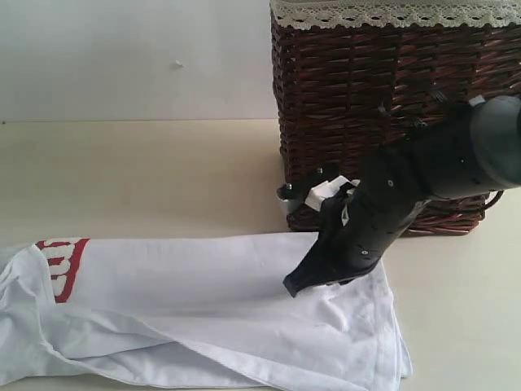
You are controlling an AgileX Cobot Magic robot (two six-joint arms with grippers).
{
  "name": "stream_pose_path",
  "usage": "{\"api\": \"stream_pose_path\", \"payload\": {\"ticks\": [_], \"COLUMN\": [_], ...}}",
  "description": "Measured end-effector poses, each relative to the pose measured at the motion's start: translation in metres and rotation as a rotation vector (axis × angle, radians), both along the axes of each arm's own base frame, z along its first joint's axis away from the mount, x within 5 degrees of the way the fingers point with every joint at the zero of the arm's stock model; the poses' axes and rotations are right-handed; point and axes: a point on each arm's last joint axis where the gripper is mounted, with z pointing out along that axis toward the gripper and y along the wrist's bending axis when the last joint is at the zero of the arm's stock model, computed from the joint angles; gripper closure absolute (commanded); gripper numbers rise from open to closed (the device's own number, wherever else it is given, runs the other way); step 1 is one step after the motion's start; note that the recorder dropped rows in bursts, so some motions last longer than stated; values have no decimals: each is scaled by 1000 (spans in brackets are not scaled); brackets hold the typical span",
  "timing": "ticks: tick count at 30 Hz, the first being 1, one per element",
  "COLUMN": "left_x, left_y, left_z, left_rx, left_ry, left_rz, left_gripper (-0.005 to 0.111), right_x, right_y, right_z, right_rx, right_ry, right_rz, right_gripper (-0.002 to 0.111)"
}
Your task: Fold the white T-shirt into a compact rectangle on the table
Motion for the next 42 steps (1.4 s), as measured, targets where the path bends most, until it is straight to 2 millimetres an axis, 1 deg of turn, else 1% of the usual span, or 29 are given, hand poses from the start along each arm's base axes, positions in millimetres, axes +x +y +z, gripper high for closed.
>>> {"api": "stream_pose_path", "payload": {"ticks": [2, 6, 9, 11, 14, 17, 19, 21, 22, 24, 26, 27, 31, 32, 34, 37, 40, 41, 42], "left_x": [-6, -26, -45, -58, -78, -96, -105, -111, -113, -114, -112, -110, -104, -103, -101, -101, -104, -104, -104], "left_y": [0, -4, -15, -25, -44, -63, -71, -75, -76, -76, -75, -75, -71, -70, -69, -68, -67, -67, -67], "left_z": [15, 37, 46, 47, 46, 40, 30, 19, 14, 6, 0, -3, -9, -10, -15, -25, -34, -34, -35], "left_rx": [12, 14, 1, -26, -61, -61, -53, -47, -45, -35, -14, -1, 57, 72, 85, 86, 90, 91, 91], "left_ry": [-39, -78, -45, 16, 97, 135, 160, 166, 164, 146, 120, 110, 98, 103, 125, 183, 257, 264, 268], "left_rz": [-14, -36, -86, -135, -262, -393, -457, -489, -501, -514, -534, -543, -540, -540, -535, -528, -527, -527, -528], "left_gripper": [71, 71, 70, 70, 70, 70, 70, 70, 67, 58, 49, 47, 48, 49, 58, 82, 104, 107, 106], "right_x": [-4, -14, -24, -33, -43, -56, -66, -73, -76, -81, -83, -84, -84, -84, -84, -84, -85, -85, -85], "right_y": [6, 18, 23, 21, 17, 9, 4, 0, -2, -5, -6, -6, -7, -7, -7, -7, -6, -6, -6], "right_z": [16, 48, 79, 101, 132, 159, 174, 185, 189, 196, 198, 199, 198, 198, 198, 198, 198, 198, 198], "right_rx": [20, 69, 115, 144, 180, 208, 220, 231, 236, 247, 248, 249, 245, 245, 245, 244, 246, 246, 246], "right_ry": [-45, -126, -203, -237, -286, -332, -362, -387, -401, -420, -425, -423, -418, -418, -417, -415, -410, -410, -410], "right_rz": [25, 64, 90, 91, 91, 96, 104, 110, 112, 114, 116, 116, 119, 119, 121, 123, 122, 122, 122], "right_gripper": [108, 108, 108, 108, 108, 108, 108, 108, 108, 108, 108, 108, 108, 108, 108, 108, 108, 108, 108]}}
